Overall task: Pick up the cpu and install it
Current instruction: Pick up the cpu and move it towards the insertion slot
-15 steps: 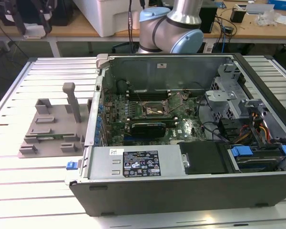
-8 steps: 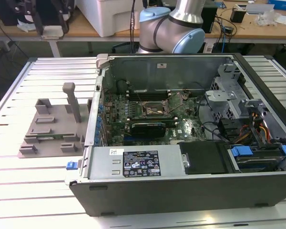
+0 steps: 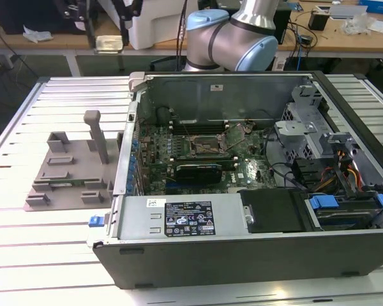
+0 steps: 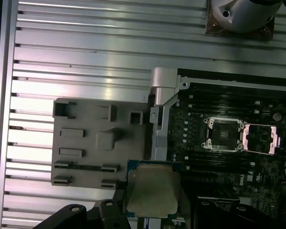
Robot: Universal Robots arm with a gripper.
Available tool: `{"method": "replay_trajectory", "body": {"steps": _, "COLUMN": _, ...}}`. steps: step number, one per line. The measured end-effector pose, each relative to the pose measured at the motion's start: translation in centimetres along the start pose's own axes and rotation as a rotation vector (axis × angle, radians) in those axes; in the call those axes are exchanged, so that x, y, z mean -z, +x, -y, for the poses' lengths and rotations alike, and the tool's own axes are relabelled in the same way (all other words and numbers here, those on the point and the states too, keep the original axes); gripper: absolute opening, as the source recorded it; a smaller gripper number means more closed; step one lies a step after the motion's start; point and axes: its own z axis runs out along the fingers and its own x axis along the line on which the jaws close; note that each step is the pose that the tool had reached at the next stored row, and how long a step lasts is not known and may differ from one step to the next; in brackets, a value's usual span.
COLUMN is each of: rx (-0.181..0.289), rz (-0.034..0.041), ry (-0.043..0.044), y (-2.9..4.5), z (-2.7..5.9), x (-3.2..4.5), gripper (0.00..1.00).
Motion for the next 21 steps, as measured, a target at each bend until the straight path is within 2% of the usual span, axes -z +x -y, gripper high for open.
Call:
{"method": "replay_trajectory", "body": {"steps": 1, "rx": 0.000, "rz": -0.0006, "ry": -0.0001, "y": -0.50, "z": 0.03, "x": -0.03, "gripper": 0.53}}
{"method": "replay_trajectory", "body": {"steps": 5, "rx": 0.000, "rz": -0.0072, "ry": -0.0008, "y": -4.72, "z": 0.25, "x": -0.35, "gripper": 0.53}}
{"method": "replay_trajectory", "body": {"steps": 8, "rx": 0.000, "rz": -0.0125, "ry": -0.0011, "y": -7.13, "z": 0.25, "x": -0.87, "gripper": 0.53}}
{"method": "replay_trajectory", "body": {"steps": 11, "rx": 0.000, "rz": -0.0164, "ry": -0.0014, "y": -8.51, "z": 0.18, "x": -1.56, "gripper": 0.53}}
{"method": "replay_trajectory", "body": {"steps": 15, "rx": 0.000, "rz": -0.0226, "ry": -0.0019, "y": -10.86, "z": 0.01, "x": -3.09, "gripper": 0.53}}
{"method": "replay_trajectory", "body": {"steps": 18, "rx": 0.000, "rz": -0.0253, "ry": -0.0020, "y": -11.87, "z": -0.04, "x": -3.81, "gripper": 0.53}}
{"method": "replay_trajectory", "body": {"steps": 19, "rx": 0.000, "rz": -0.0264, "ry": -0.0022, "y": -12.43, "z": -0.07, "x": -4.23, "gripper": 0.53}}
{"method": "replay_trajectory", "body": {"steps": 21, "rx": 0.000, "rz": -0.0277, "ry": -0.0022, "y": -12.94, "z": -0.09, "x": -4.66, "gripper": 0.53}}
